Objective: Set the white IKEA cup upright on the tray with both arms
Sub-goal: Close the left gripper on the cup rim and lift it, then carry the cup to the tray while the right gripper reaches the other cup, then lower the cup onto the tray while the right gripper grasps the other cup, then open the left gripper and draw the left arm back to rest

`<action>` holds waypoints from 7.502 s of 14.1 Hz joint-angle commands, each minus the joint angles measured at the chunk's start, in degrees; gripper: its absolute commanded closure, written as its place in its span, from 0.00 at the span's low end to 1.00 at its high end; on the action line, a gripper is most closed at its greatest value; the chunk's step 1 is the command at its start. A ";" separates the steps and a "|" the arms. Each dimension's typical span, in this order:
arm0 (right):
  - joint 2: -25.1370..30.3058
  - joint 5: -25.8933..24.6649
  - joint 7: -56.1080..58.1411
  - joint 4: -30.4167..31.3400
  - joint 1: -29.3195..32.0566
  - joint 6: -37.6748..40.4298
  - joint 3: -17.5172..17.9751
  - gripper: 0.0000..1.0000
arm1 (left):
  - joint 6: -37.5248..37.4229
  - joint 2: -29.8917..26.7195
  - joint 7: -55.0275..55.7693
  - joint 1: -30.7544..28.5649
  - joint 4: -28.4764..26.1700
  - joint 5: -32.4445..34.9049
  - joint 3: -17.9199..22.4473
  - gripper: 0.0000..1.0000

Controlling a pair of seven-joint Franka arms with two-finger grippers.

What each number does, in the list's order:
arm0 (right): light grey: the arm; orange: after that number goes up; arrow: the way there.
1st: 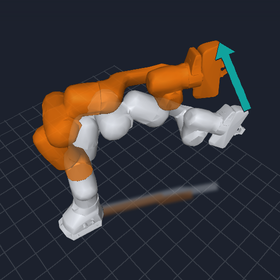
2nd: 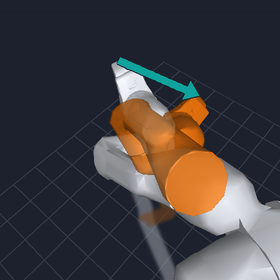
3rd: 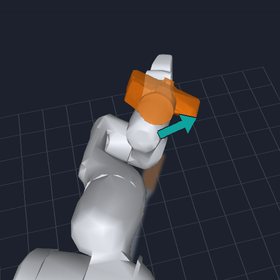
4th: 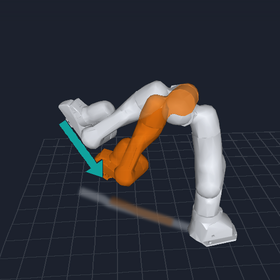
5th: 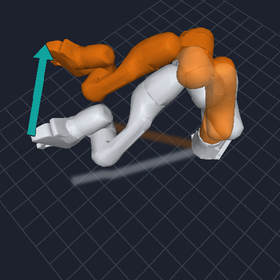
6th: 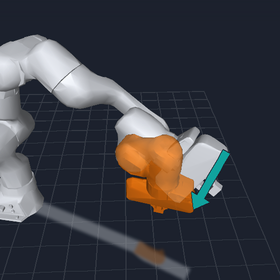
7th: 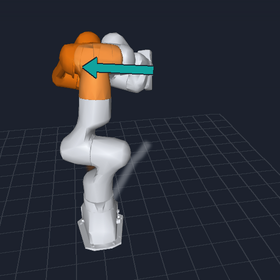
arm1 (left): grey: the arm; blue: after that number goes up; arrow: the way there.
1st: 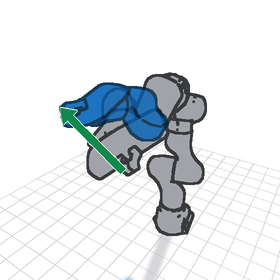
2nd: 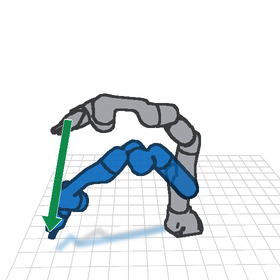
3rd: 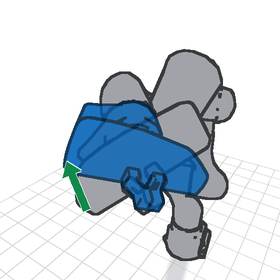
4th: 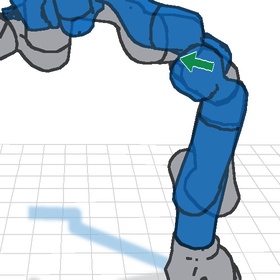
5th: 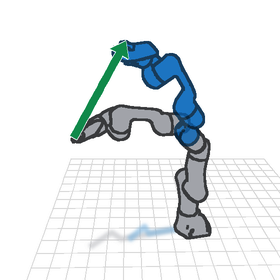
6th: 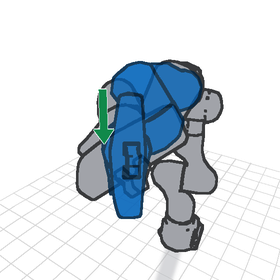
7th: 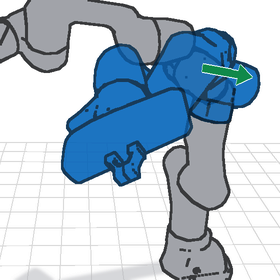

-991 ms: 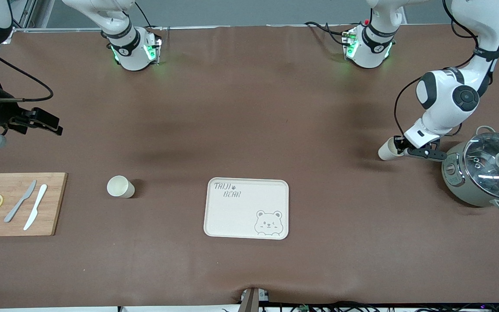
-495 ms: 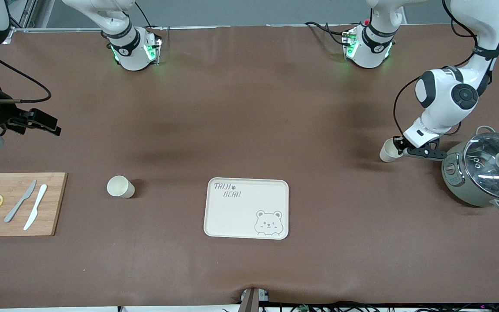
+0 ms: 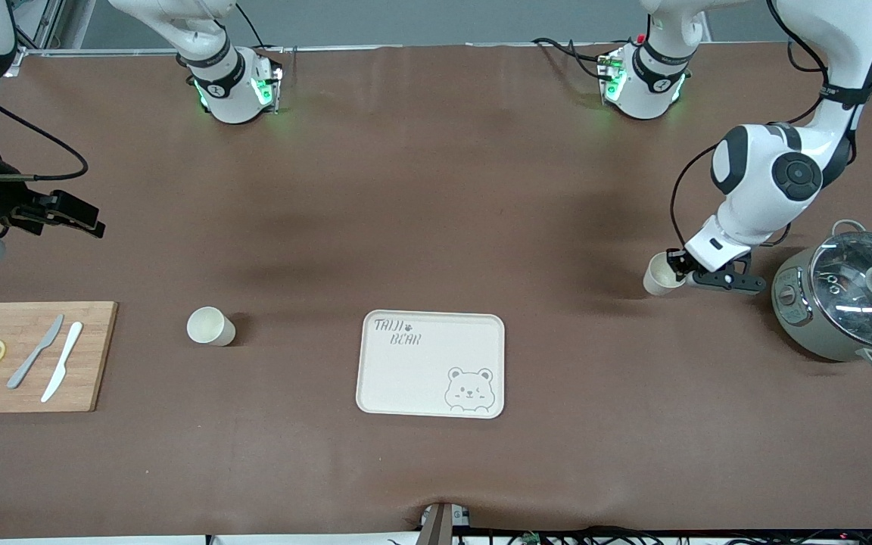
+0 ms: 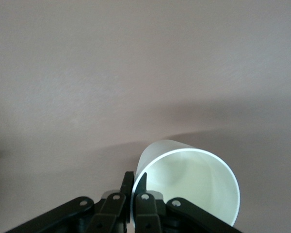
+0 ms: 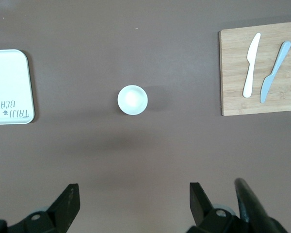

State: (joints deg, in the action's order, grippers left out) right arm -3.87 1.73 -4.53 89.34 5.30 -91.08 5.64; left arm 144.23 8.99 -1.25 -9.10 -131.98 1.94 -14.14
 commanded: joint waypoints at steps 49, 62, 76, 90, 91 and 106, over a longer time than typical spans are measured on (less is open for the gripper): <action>-18.28 -5.86 -0.04 21.31 1.82 -50.33 0.16 0.00 | -7.83 41.10 47.22 36.79 56.13 7.90 3.94 1.00; -19.42 -5.95 0.05 26.15 1.91 -56.93 0.07 0.00 | -5.54 42.07 46.87 37.40 56.04 8.60 5.53 1.00; -23.72 -5.95 0.05 26.15 1.91 -60.88 0.07 0.00 | -6.06 41.02 45.20 37.40 56.04 9.22 5.53 0.34; -24.78 -5.95 -0.04 26.07 1.64 -61.41 0.07 0.60 | -26.09 29.95 43.27 36.35 55.78 9.31 4.73 0.00; -24.78 -5.86 -0.04 26.07 1.64 -61.41 0.07 0.65 | -27.32 29.25 42.66 36.17 55.86 9.13 4.73 0.00; -23.81 -5.77 -3.46 24.83 -1.34 -57.63 0.33 0.80 | -41.39 16.85 13.58 19.66 51.65 6.41 4.65 0.00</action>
State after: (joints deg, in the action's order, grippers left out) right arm -28.67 -3.47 -5.95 114.25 4.80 -149.95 6.04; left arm 103.69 28.35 15.13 12.57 -78.29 9.56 -9.41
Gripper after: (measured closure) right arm 0.793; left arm 0.000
